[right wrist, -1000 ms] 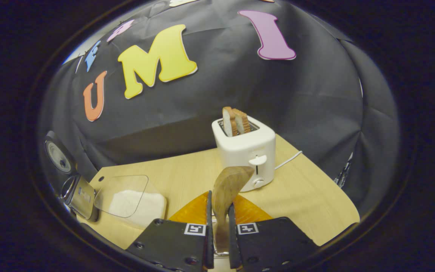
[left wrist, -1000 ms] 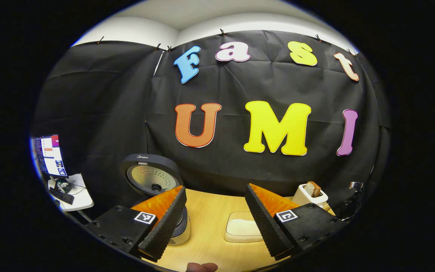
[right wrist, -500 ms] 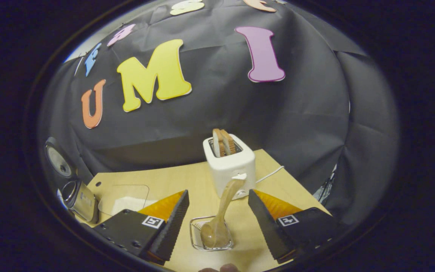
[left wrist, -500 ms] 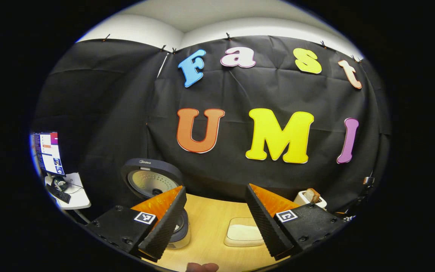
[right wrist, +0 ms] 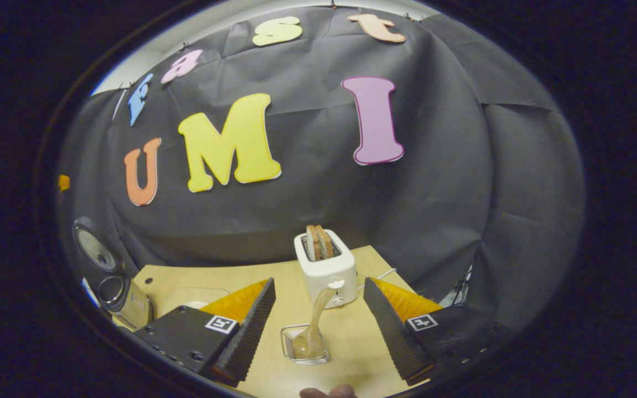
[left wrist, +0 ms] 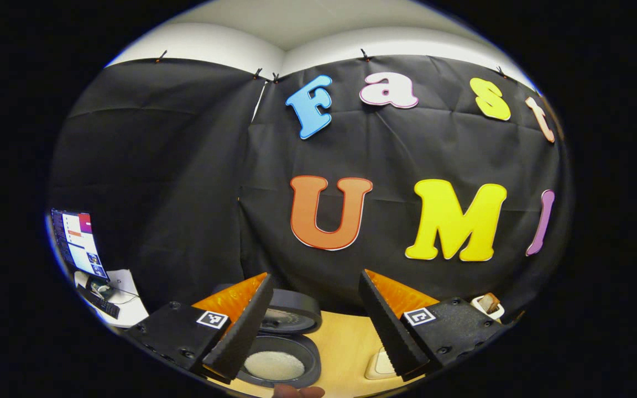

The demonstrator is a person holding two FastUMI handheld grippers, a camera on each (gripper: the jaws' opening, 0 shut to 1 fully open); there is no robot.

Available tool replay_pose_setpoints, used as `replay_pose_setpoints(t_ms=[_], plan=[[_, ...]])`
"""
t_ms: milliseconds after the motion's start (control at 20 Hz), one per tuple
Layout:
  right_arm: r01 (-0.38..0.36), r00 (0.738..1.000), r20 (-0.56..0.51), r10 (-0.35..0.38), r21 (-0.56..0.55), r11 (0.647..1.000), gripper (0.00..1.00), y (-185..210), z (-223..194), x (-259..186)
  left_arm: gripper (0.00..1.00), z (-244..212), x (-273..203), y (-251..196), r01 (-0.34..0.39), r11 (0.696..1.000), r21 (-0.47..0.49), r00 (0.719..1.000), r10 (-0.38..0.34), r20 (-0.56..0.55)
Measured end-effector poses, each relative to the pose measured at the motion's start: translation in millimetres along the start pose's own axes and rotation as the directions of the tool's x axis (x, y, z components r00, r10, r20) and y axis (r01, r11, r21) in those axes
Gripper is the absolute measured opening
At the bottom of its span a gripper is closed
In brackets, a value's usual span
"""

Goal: Close the left gripper, press the button to open the rice cooker; take a wooden spoon from the chopstick holder with the right hand, scoop a spoonful of rice and pour it into the rice cooker, then put the wooden spoon back into the chopstick holder.

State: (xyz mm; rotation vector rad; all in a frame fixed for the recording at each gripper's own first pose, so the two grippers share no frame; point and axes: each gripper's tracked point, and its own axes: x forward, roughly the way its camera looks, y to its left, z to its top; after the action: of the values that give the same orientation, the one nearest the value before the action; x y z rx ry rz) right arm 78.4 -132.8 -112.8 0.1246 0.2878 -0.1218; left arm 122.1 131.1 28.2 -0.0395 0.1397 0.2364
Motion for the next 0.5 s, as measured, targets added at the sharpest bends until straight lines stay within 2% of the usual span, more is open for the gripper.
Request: replay_pose_setpoints(t_ms=[100,250,300,350,500], plan=[[0.001,1.0,0.019,-0.001,-0.003,1.0,0.95,5.9,12.9,-3.5,0.99,-4.7,28.4,14.0,-0.007,1.0,0.006,0.999,0.007,-0.042],[0.004,0.999,0.036,-0.003,-0.008,1.0,0.95,12.6,24.1,-11.3,0.99,-27.9,63.0,43.2,-0.049,0.998,0.04,0.986,0.055,-0.155],[0.004,0.999,0.039,-0.003,-0.005,1.0,0.92,15.3,26.0,-13.4,0.99,-37.3,72.2,52.8,-0.06,0.997,0.052,0.979,0.069,-0.189],[0.006,0.999,0.041,-0.006,0.0,1.0,0.95,17.3,27.2,-15.4,0.99,-43.7,81.7,60.4,-0.067,0.996,0.065,0.973,0.08,-0.218],[0.02,0.999,0.04,-0.02,0.003,1.0,0.95,19.4,26.4,-21.9,0.99,-62.0,99.3,73.1,-0.061,0.995,0.084,0.956,0.082,-0.282]])
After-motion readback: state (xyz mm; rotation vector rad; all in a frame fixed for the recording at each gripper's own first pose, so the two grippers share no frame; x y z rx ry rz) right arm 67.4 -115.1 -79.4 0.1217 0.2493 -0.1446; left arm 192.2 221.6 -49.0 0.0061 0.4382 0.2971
